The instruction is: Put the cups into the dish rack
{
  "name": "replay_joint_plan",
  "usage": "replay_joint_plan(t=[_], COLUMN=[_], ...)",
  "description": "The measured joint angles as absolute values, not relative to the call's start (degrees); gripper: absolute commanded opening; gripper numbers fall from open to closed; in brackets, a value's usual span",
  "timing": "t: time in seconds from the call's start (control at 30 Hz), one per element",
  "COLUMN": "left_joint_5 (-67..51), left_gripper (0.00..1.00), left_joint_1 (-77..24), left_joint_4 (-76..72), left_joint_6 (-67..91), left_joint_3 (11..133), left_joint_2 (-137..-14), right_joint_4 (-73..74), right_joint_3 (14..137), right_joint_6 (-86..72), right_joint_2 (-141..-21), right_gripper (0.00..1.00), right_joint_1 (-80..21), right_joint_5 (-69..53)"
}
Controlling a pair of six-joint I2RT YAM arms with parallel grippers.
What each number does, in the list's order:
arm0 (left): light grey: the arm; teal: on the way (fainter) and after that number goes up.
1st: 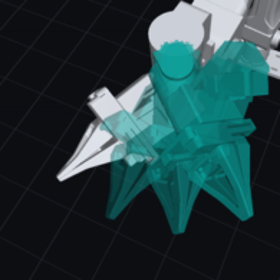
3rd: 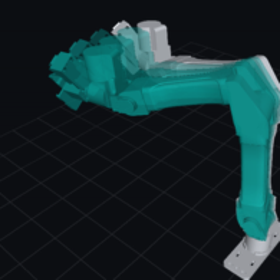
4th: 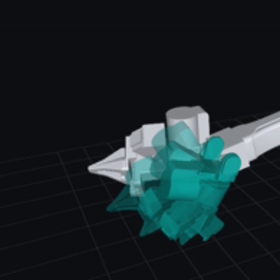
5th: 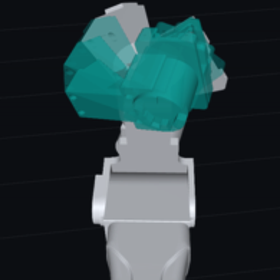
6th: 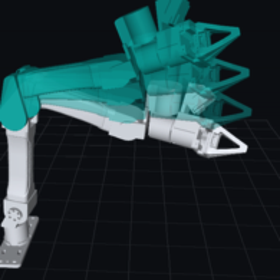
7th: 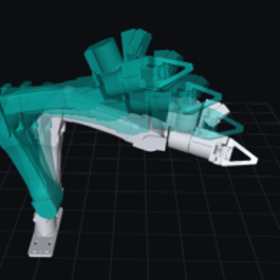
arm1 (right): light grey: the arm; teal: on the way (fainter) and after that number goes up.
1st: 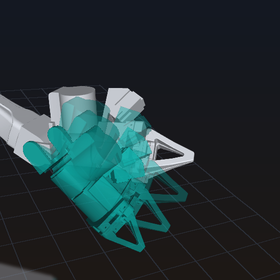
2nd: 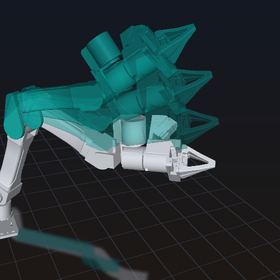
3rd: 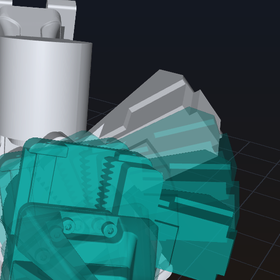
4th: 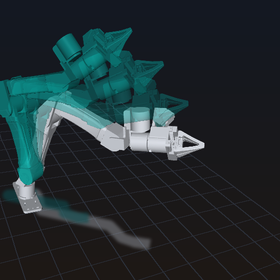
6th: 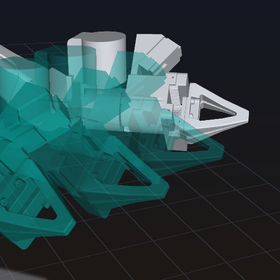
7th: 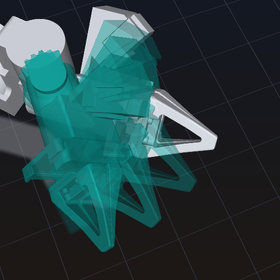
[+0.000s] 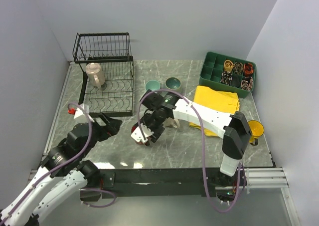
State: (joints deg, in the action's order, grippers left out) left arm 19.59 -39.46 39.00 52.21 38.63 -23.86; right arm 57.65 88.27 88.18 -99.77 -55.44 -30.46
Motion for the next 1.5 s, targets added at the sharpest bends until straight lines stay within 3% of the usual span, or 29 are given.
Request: replay_joint_plan(t=[0.47, 0.63, 0.93, 1.0, 1.07, 1.5], left_joint_5=[21.8, 21.8, 20.9, 20.9, 20.7, 14.1], left_gripper=[0.96, 0.96, 0.96, 0.96, 0.96, 0.96], left_joint_1=[-39.5, -39.5, -39.5, -39.5, -39.5, -39.5], left_joint_4=[42.8, 42.8, 42.2, 42.2, 41.6, 34.1], left_joint_6=[52.4, 52.9, 55.5, 56.0, 56.5, 58.1], left_joint_3=[39.7, 39.7, 39.9, 40.1, 40.2, 42.6], left_joint_2=[-21.3, -20.1, -13.5, -12.4, -11.9, -10.6], right_joint_4=[57.1, 56.5, 54.3, 54.3, 54.1, 55.1], right_joint_3=[91.2, 90.9, 88.7, 88.5, 88.2, 91.5], right_joint_6=[91.7, 92.1, 92.1, 92.2, 92.1, 83.3], right_joint_2=[-110.3, -112.4, -112.8, -112.8, -112.8, -106.0], right_gripper=[0.53, 0.38, 0.29, 0.20, 0.00, 0.00], right_joint_1=[-56.3, -56.6, -57.5, -57.7, -58.0, -58.4], right_joint_5=[-24.7, -23.3, -22.8, -22.7, -22.8, -21.3])
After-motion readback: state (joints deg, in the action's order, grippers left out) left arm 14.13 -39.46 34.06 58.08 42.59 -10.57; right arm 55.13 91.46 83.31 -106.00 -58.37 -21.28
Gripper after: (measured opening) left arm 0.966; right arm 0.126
